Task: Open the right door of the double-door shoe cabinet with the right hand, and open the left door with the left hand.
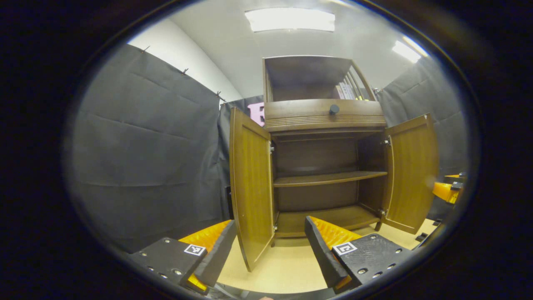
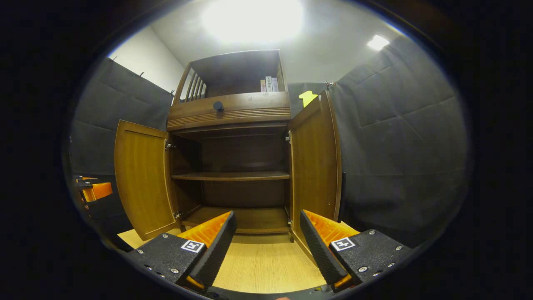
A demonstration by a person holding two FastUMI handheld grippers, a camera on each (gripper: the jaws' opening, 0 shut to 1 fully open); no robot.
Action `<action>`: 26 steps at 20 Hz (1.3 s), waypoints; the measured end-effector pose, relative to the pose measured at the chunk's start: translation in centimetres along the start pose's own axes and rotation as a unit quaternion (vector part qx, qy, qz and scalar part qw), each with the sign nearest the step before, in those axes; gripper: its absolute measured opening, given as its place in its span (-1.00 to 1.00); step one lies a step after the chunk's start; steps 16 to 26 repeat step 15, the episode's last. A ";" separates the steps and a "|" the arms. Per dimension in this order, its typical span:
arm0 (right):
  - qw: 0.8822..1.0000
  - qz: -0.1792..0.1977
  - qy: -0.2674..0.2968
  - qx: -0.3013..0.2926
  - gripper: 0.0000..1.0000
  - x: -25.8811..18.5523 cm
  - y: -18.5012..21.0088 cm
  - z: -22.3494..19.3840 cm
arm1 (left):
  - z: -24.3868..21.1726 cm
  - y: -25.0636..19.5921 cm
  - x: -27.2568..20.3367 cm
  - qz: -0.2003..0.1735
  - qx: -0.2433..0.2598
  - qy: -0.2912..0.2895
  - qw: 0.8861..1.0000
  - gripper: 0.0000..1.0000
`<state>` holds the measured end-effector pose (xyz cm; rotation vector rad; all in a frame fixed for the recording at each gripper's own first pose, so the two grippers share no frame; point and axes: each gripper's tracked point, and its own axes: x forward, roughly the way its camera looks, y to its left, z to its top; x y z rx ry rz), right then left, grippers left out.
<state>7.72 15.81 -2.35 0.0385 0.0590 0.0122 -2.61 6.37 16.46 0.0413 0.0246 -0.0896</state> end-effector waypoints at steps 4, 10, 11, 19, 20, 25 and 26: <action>1.000 0.003 -0.002 -0.001 0.89 0.2 0.2 0.2 | 0.7 0.8 1.1 -0.001 0.000 -0.002 1.000 0.99; 1.000 0.006 0.000 -0.001 0.89 0.7 0.7 0.0 | 0.7 0.9 1.5 0.001 -0.002 -0.002 1.000 0.99; 1.000 0.007 0.000 0.000 0.89 0.7 0.7 0.0 | 0.4 0.9 1.4 0.002 -0.003 -0.002 1.000 1.00; 1.000 0.009 -0.001 -0.005 0.89 0.9 0.9 0.1 | 0.6 1.1 0.7 0.005 -0.002 -0.007 1.000 0.99; 1.000 0.009 -0.001 -0.005 0.89 0.9 0.9 0.1 | 0.6 1.1 0.7 0.005 -0.002 -0.007 1.000 0.99; 1.000 0.009 -0.001 -0.005 0.89 0.9 0.9 0.1 | 0.6 1.1 0.7 0.005 -0.002 -0.007 1.000 0.99; 1.000 0.009 -0.001 -0.005 0.89 0.9 0.9 0.1 | 0.6 1.1 0.7 0.005 -0.002 -0.007 1.000 0.99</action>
